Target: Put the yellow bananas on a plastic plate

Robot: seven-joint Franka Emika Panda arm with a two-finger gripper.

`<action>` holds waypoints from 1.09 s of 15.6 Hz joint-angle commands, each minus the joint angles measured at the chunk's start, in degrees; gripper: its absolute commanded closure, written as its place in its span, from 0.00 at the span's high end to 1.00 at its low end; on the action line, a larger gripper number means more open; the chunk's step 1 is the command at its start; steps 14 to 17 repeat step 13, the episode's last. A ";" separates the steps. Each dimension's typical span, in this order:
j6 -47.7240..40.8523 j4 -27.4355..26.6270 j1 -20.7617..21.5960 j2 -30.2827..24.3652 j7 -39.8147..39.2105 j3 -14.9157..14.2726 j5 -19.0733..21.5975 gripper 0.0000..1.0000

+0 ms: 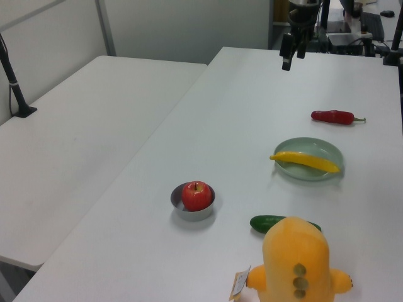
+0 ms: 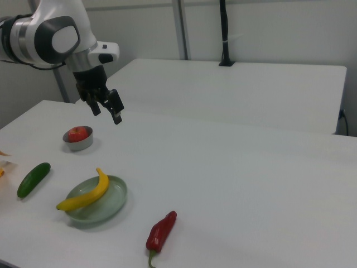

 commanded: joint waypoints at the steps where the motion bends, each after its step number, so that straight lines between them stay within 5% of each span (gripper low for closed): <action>1: -0.19 -0.32 1.80 -0.14 -0.70 -1.88 2.31 1.00; 17: -0.28 -0.49 1.80 -0.05 -1.05 -1.97 2.84 1.00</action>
